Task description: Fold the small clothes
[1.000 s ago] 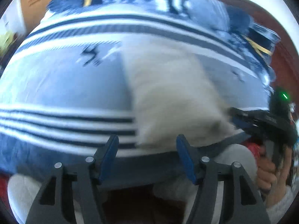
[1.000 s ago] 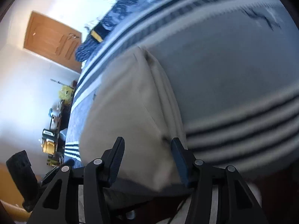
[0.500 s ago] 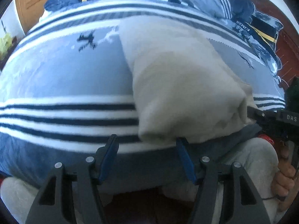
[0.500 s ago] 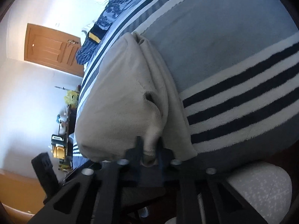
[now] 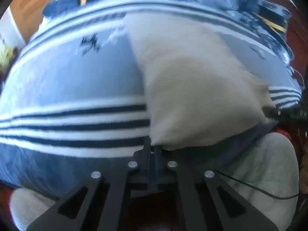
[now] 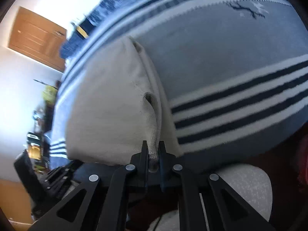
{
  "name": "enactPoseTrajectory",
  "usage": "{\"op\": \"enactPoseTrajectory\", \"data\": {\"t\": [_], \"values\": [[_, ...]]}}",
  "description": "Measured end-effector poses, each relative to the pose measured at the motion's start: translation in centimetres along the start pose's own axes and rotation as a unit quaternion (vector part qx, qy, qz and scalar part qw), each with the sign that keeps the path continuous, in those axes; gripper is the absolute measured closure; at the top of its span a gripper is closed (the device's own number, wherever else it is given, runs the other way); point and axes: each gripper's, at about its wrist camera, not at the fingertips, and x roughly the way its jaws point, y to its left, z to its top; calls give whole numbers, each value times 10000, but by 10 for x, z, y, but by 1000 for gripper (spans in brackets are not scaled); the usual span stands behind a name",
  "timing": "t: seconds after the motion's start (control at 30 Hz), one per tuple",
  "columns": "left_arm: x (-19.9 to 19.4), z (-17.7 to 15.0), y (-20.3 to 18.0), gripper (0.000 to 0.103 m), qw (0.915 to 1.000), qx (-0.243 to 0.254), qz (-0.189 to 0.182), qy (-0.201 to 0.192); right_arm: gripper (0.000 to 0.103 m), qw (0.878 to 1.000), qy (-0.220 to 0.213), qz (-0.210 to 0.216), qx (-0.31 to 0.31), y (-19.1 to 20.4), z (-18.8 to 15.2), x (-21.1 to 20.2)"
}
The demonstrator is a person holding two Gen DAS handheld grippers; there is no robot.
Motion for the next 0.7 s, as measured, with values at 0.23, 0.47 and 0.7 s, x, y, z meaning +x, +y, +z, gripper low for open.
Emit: {"op": "enactPoseTrajectory", "data": {"t": [0.23, 0.47, 0.7], "values": [[-21, -7, 3, 100, 9987, -231, -422, -162, 92, 9996, 237, 110, 110, -6, -4, 18], [-65, 1, 15, 25, 9847, -794, -1458, -528, 28, 9959, -337, 816, 177, -13, 10, -22], [-33, 46, 25, 16, 9788, -1306, -1574, -73, 28, 9961, 94, 809, 341, -13, 36, 13]]}}
